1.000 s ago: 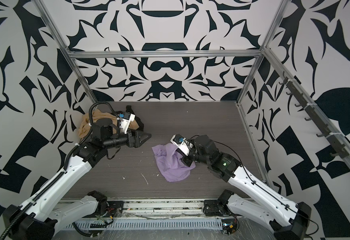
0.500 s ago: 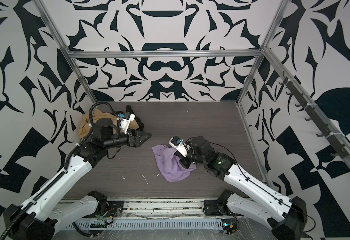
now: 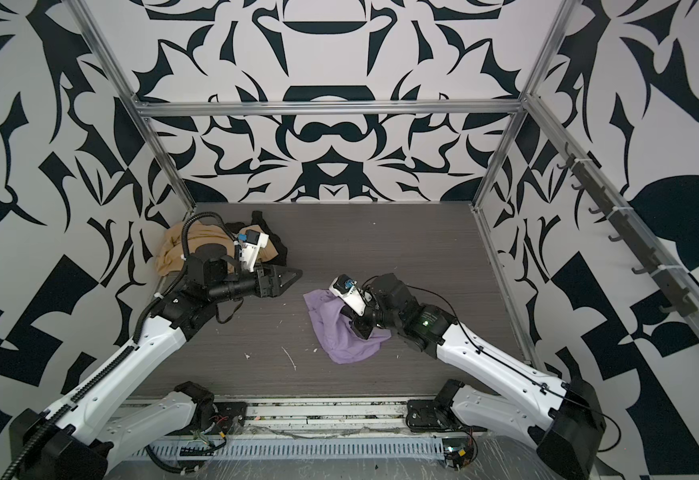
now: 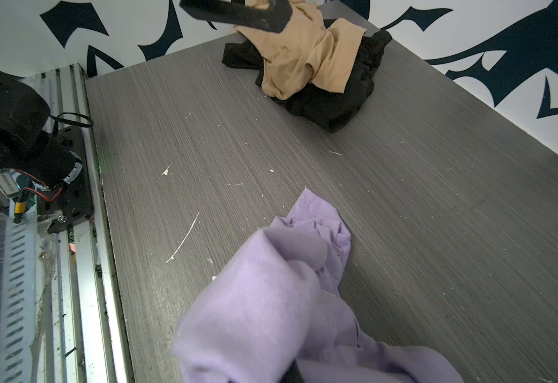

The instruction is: Pick out a specific cloth from the pile

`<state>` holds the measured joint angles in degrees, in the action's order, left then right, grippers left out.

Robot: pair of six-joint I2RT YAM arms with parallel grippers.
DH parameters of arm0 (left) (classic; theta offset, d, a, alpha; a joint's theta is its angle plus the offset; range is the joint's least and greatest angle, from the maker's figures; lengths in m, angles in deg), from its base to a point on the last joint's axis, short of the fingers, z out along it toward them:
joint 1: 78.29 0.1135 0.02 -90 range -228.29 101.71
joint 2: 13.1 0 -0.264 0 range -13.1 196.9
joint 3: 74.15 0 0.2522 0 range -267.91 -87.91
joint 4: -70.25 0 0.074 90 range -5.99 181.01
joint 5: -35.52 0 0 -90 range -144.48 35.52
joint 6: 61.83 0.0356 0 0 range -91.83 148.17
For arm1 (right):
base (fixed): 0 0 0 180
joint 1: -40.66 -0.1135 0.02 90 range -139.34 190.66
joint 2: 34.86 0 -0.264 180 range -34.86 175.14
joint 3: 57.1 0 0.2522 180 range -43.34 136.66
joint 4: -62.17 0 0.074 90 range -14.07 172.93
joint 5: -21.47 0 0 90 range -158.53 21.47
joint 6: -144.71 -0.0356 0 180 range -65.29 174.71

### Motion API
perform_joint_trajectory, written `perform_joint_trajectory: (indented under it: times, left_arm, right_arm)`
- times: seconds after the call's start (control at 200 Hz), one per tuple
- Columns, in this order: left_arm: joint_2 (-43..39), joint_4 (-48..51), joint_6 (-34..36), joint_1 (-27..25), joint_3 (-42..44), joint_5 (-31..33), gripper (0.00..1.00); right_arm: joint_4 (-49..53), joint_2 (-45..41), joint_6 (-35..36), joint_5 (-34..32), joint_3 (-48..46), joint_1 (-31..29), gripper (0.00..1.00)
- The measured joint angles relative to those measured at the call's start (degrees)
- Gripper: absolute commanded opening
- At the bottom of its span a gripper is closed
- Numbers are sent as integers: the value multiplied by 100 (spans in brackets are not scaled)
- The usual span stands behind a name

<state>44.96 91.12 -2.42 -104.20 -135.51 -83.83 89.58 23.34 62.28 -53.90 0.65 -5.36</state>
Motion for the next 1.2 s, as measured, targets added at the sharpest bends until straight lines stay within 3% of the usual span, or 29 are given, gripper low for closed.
perform_joint_trajectory:
  times: [0.63, 1.2]
  left_arm:
    - [7, -225, -160, -151, 52, 205, 100]
    - [-284, -313, -219, -166, 463, 492, 100]
  right_arm:
    - [-544, 352, -236, -72, -212, -448, 16]
    - [-2330, 1974, -857, -94, -769, -835, 38]
